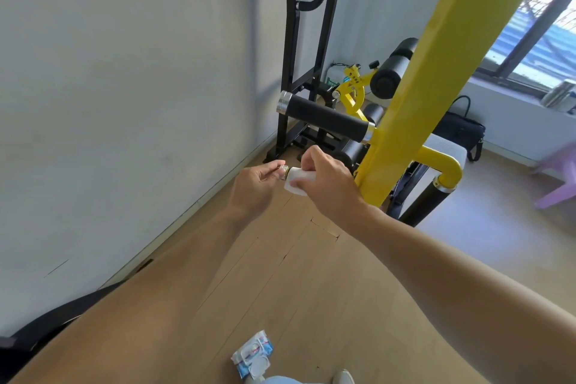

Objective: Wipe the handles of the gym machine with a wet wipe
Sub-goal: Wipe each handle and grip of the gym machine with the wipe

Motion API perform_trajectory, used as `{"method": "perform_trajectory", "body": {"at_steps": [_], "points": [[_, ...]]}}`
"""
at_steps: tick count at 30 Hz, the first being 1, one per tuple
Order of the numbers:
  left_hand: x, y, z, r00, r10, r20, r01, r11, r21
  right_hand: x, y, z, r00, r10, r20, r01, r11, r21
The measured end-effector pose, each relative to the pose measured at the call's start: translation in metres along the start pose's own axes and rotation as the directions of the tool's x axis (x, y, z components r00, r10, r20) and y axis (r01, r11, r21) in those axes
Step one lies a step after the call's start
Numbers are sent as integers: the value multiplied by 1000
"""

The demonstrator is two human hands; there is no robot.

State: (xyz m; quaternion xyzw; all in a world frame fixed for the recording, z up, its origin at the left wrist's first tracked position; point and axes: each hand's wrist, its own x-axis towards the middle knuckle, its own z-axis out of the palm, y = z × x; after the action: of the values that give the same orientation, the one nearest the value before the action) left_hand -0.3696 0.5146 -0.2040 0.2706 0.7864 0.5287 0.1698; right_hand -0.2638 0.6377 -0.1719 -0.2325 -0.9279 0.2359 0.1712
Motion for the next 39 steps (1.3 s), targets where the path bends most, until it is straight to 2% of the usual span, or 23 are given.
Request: {"method": "perform_trajectory", "body": {"at_steps": [2, 4, 6, 8, 10, 12, 15, 16, 17, 19, 22, 23, 25, 28, 29, 30, 33, 36, 37, 39], "points": [[0, 1, 0, 1000, -16, -4, 16, 1000, 2, -3, 3, 1, 999, 3, 52, 10, 967, -253], [2, 2, 1, 999, -36, -20, 36, 999, -1, -5, 2, 3, 997, -15, 78, 54, 845, -532], [3, 3, 2, 999, -47, -25, 47, 999, 3, -4, -3, 8, 994, -62, 85, 100, 816, -570], [2, 3, 2, 998, -53, -24, 53, 999, 9, 1, -10, 16, 982, -108, 153, 169, 864, -474], [-1, 3, 2, 998, -60, -27, 60, 998, 4, 0, -16, 20, 975, -113, 190, 192, 861, -471], [0, 1, 3, 996, -72, -51, 71, 997, -22, -5, -17, 10, 980, -37, 196, 158, 749, -644], [0, 1, 7, 992, -106, -74, 102, 993, -55, -22, -11, -18, 967, 124, 224, 150, 437, -887], [1, 1, 9, 992, -103, -74, 99, 993, -58, -25, -10, -25, 960, 148, 237, 167, 377, -911], [1, 1, 11, 992, -100, -78, 96, 994, -56, -25, -11, -29, 958, 154, 240, 171, 364, -916], [2, 2, 13, 991, -102, -84, 98, 994, -43, -15, -16, -20, 958, 98, 270, 201, 444, -873], [4, 3, 17, 993, -86, -79, 85, 996, -16, 1, -17, 10, 956, -3, 294, 226, 645, -730], [3, 3, 17, 993, -79, -84, 79, 997, -8, 3, -16, 14, 959, -7, 282, 215, 665, -716], [4, 4, 17, 992, -79, -103, 79, 997, -8, -1, -14, 1, 964, 49, 262, 182, 600, -779], [3, 4, 19, 989, -97, -109, 94, 995, -37, -20, -6, -31, 941, 145, 306, 245, 334, -910], [2, 5, 19, 989, -103, -110, 99, 994, -40, -24, -5, -38, 935, 162, 316, 265, 276, -924], [2, 5, 20, 988, -105, -112, 101, 994, -39, -25, -6, -41, 935, 160, 315, 267, 266, -926], [3, 7, 19, 989, -102, -107, 101, 995, -16, -14, -10, -23, 951, 84, 297, 240, 405, -882], [6, 7, 16, 991, -96, -92, 99, 995, 32, -2, -10, 7, 951, -96, 294, 292, 592, -752], [6, 7, 15, 991, -94, -91, 98, 994, 43, -1, -9, 12, 953, -117, 281, 290, 627, -723], [6, 8, 14, 992, -78, -97, 85, 994, 69, -3, -8, 2, 964, -56, 261, 244, 587, -772]]}}
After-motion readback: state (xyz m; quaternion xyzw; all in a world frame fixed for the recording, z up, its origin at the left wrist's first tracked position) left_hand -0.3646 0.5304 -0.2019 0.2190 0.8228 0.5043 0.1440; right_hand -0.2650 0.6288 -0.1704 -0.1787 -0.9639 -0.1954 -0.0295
